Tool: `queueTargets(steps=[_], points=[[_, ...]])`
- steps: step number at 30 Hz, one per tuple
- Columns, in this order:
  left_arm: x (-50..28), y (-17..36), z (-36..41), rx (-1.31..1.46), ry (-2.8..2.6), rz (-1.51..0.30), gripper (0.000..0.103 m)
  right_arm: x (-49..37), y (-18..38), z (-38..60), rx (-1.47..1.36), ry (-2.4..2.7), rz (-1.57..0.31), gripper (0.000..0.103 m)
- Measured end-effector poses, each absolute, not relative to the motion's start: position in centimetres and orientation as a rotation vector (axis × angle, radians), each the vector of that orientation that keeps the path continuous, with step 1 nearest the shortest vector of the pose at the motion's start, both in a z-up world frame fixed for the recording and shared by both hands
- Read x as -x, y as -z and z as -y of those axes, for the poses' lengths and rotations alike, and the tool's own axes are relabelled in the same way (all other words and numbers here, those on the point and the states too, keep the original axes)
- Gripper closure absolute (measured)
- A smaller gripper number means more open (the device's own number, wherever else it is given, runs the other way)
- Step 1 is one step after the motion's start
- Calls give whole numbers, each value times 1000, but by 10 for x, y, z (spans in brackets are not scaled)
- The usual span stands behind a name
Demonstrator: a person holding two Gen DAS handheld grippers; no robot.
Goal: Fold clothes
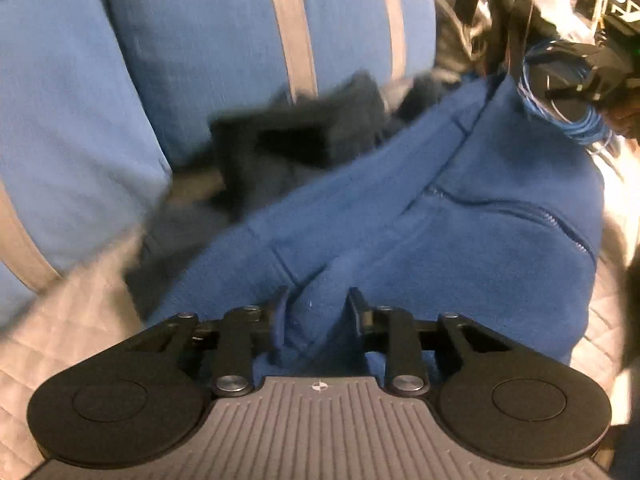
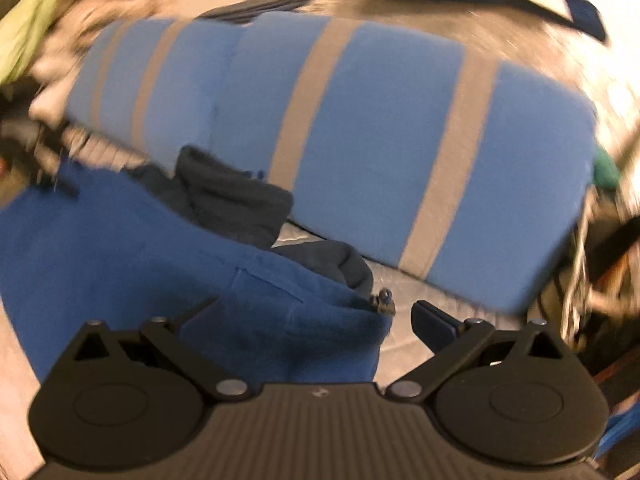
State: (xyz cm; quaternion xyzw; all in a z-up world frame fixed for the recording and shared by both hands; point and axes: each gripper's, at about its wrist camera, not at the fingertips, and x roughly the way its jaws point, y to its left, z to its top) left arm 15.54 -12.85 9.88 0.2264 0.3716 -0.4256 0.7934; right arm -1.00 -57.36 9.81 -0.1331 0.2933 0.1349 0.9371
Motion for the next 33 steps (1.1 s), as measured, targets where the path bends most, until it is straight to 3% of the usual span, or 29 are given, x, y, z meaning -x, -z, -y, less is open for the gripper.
queueTargets(steps=[6,8,10,11,12,13,16,21,25,26,28,31,33], points=[[-140,-111,119,-491,892,-724,77,-38,-93,541,429,-446,-707,13],[-136,-111,120,-510,878,-714,77,-55,-85,533,486,-465,-768,32],[-135,-111,124,-524,857,-707,77,-67,-78,526,540,-480,-823,42],[-136,-111,127,-530,848,-708,77,-69,-75,524,562,-486,-845,65],[-136,-111,126,-533,841,-702,77,-70,-72,521,584,-492,-867,73],[-135,-111,126,-535,835,-697,77,-72,-69,519,607,-498,-889,88],[-139,-112,125,-532,816,-691,77,-71,-76,521,607,-453,-854,91],[-152,-114,129,-500,713,-652,77,-83,-93,533,472,-307,-743,91],[-170,-94,150,-548,612,-674,77,-96,-68,516,544,-222,-777,90],[-174,-86,157,-566,593,-688,77,-97,-64,513,548,-197,-781,72],[-180,-72,167,-593,562,-706,77,-97,-65,513,515,-148,-767,59],[-180,-62,174,-623,535,-701,76,-80,-84,531,391,-128,-744,24],[-177,-58,175,-651,523,-687,75,-60,-98,552,252,-145,-731,18]])
